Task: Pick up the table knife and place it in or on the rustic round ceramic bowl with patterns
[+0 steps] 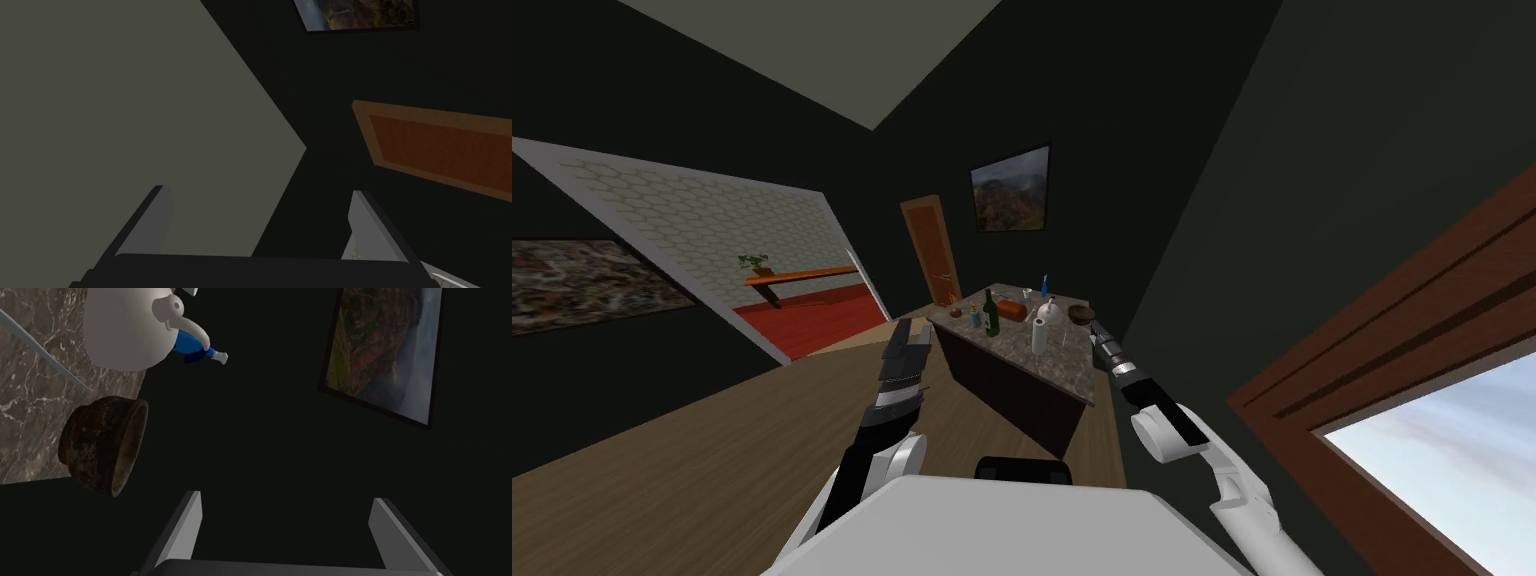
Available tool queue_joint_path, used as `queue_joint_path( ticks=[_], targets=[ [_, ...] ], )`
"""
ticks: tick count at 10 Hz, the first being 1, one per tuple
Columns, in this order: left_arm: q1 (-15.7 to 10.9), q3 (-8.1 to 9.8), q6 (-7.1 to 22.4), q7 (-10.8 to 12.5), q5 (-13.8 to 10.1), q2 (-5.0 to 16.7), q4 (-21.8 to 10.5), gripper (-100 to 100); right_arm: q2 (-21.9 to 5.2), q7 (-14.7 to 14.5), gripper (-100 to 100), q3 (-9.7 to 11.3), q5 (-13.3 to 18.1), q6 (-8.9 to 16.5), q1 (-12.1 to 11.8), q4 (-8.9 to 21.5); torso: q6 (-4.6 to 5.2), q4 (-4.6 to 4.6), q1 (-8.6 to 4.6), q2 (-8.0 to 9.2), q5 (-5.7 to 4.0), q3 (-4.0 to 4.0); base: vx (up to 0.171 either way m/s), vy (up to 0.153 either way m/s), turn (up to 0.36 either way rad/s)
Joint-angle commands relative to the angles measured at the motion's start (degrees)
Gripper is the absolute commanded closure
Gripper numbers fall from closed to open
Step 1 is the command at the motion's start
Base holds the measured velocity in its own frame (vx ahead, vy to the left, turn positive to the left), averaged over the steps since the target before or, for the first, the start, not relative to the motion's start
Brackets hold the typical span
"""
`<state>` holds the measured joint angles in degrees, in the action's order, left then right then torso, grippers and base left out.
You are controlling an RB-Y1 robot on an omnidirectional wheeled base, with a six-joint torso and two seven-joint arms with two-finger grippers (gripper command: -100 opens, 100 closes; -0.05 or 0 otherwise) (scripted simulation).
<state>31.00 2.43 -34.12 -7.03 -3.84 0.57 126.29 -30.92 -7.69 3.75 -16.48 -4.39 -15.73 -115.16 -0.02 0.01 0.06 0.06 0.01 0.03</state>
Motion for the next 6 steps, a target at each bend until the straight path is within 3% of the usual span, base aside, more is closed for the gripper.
queue_joint_path(
  ticks=[1, 2, 5, 6],
  targets=[
    [0.00, 0.00, 0.00, 0.00, 0.00, 0.00, 0.00, 0, -1.43, -0.53, -100, 0.56, -0.73, 2.49, 0.35, 0.49, 0.00, 0.00, 0.00, 0.00, 0.00, 0.00, -0.018, 0.018, 0.107],
    [0.01, 0.01, 0.00, 0.00, 0.00, 0.00, 0.00, 0, -3.84, -0.88, -100, 1.33, -2.29, 4.01, 1.50, 2.42, 0.07, 0.00, -0.03, 0.00, 0.00, 0.00, -0.016, 0.023, 0.187],
    [0.01, 0.00, 0.00, 0.00, 0.00, 0.00, 0.00, 0, -6.25, -1.26, -100, 2.13, -3.85, 7.59, 2.67, 4.39, 0.02, 0.00, -0.02, -0.01, 0.00, -0.01, -0.012, 0.016, 0.138],
    [0.01, 0.01, 0.00, 0.00, 0.00, 0.00, 0.00, 0, -8.63, -1.66, -100, 2.94, -5.42, 10.01, 3.87, 6.39, 0.07, 0.00, -0.04, -0.02, 0.00, -0.01, -0.013, 0.021, 0.189]
  ],
)
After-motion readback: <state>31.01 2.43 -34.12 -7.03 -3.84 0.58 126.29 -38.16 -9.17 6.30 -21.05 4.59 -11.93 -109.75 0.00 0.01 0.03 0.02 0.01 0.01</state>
